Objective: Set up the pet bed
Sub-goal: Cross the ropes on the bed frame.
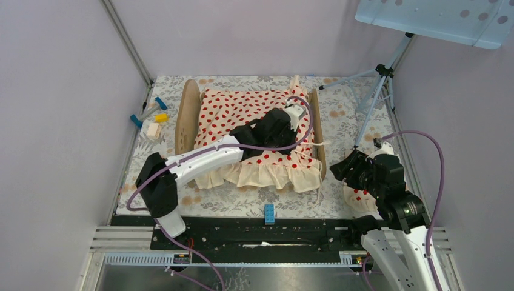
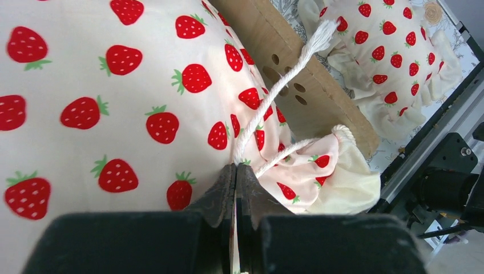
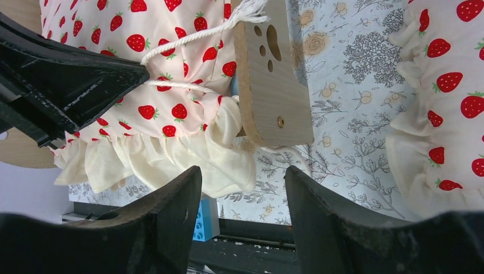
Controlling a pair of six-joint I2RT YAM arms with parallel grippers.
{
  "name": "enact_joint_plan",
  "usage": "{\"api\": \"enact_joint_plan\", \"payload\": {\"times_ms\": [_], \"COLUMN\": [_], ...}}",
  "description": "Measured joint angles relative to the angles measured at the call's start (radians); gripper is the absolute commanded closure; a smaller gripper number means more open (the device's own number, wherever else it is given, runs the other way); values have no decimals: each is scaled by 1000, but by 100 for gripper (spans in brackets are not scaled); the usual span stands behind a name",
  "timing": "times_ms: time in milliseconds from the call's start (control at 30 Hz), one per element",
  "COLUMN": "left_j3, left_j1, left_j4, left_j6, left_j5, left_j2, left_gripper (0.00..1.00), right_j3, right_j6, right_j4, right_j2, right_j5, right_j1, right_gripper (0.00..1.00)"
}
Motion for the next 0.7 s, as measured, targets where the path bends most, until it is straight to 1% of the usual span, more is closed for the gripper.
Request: {"api": "enact_joint_plan", "payload": {"times_ms": [267,700], "left_j3": [-4,0], "left_j1": [11,12], "left_j4": [-6,-68], "left_j6": [17,51], "left_j5": [-10,-9], "left_j2": [-49,-53], "left_gripper": [100,100], "right_j3": [-3,-18], "right_j6": [6,7], "right_j4": [11,17], "right_j2": [1,4], "right_j5": [-1,-5], "right_j1": [0,0], "right_gripper": [37,37]}}
